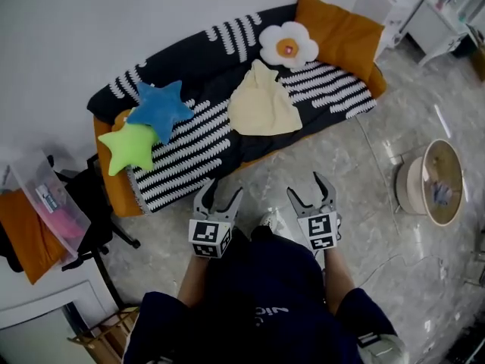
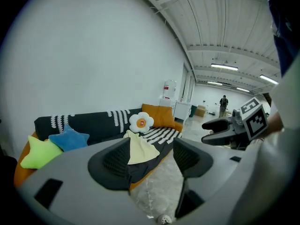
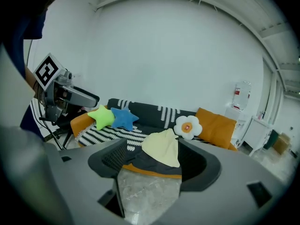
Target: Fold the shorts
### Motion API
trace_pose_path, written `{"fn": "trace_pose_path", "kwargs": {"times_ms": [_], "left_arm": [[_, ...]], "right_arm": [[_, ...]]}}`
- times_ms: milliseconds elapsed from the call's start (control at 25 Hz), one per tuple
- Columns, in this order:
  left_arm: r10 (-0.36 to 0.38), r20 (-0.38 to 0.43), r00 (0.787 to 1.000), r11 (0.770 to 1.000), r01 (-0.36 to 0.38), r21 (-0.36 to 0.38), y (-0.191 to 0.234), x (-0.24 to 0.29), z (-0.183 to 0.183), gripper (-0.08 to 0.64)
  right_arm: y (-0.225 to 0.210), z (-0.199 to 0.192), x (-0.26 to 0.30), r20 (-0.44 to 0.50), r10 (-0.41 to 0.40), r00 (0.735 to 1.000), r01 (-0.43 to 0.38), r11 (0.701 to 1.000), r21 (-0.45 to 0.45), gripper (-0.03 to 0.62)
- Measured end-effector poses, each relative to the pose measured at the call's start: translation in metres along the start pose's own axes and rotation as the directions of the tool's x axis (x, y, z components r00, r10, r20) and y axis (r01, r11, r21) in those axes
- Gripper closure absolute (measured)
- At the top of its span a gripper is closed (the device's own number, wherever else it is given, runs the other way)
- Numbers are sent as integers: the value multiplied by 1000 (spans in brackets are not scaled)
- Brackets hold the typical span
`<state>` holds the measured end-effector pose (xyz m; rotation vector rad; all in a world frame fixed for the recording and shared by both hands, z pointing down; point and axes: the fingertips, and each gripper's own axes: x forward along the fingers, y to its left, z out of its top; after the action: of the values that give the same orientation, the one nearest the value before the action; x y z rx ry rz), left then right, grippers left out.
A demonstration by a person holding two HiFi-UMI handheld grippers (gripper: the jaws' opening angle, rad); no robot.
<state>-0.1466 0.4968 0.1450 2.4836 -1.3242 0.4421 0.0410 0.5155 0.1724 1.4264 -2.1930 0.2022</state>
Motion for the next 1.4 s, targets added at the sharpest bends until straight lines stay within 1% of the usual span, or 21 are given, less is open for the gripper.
{"fn": "trace_pose_path", "kwargs": {"times_ms": [160,320,400,520,640,760,880,1000,1160,1280,1320,1400], "left_arm": [[23,-18,1000,1000,-23,-9,6,13,-1,278],[34,-36,999,998,-36,-61,21,24,-8,287],[31,-55,998,996,-35,-85,31,35,-14,290],[21,-80,997,996,-28,-84,46,62,-15,298],[-18,-104,994,999,14,-44,56,97,-9,298],[-64,-131,989,998,65,-2,70,134,1,300],[-126,-153,980,991,130,15,80,167,14,318],[-170,-165,972,984,178,32,90,195,25,317],[-257,-165,952,964,264,17,93,227,50,316],[-295,-169,941,951,305,39,99,248,59,316],[-308,-175,935,946,320,44,100,253,60,316],[-346,-193,918,931,361,48,101,263,60,320]], "right_arm": [[-7,-8,8,-22,10,1000,-10,1000,23,267],[-7,-15,20,-61,22,998,-20,999,27,270],[-12,-15,27,-74,15,997,-12,999,34,272],[-27,-12,44,-92,-20,996,24,999,44,278],[-47,-6,66,-118,-45,992,51,998,46,288],[-64,4,97,-147,-52,988,56,998,21,288],[-79,8,127,-194,-63,979,64,998,3,288],[-91,21,149,-209,-86,974,91,996,14,288],[-114,34,172,-228,-154,961,167,985,36,299],[-128,46,188,-232,-183,955,201,978,55,299],[-132,48,193,-234,-196,952,212,976,46,299],[-143,46,201,-257,-233,938,243,970,10,299]]}}
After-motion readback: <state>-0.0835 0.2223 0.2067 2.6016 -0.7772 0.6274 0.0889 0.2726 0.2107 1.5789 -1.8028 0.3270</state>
